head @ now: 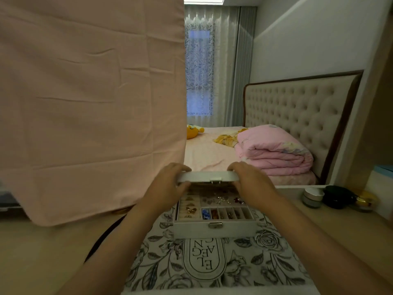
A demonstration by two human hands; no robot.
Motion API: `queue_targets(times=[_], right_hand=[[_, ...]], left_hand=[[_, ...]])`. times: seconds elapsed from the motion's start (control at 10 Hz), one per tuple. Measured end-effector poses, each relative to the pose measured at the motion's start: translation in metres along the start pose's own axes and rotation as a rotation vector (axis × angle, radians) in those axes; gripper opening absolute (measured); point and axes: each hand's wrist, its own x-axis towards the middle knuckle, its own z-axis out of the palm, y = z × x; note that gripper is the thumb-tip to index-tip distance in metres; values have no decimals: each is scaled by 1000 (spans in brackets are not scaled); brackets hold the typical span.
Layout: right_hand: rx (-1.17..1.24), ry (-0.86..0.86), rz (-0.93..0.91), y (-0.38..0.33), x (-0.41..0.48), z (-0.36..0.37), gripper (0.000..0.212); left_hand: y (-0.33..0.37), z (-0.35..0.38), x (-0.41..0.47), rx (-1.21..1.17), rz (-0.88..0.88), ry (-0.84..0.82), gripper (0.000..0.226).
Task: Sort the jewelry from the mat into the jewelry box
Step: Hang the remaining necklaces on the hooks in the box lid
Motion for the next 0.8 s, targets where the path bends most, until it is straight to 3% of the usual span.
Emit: queue_targets(times=[0.3, 0.6, 0.8], right_hand=[[-12, -212, 3, 4, -79, 39, 54], [-64, -254, -3, -1, -98, 50, 82], [-10, -316, 51, -7, -95, 44, 82]], left_hand=[[-1, 39, -69, 52, -56, -76, 34], [1, 61, -90, 284, -2, -200, 71], [9, 59, -88, 287, -42, -212, 72]])
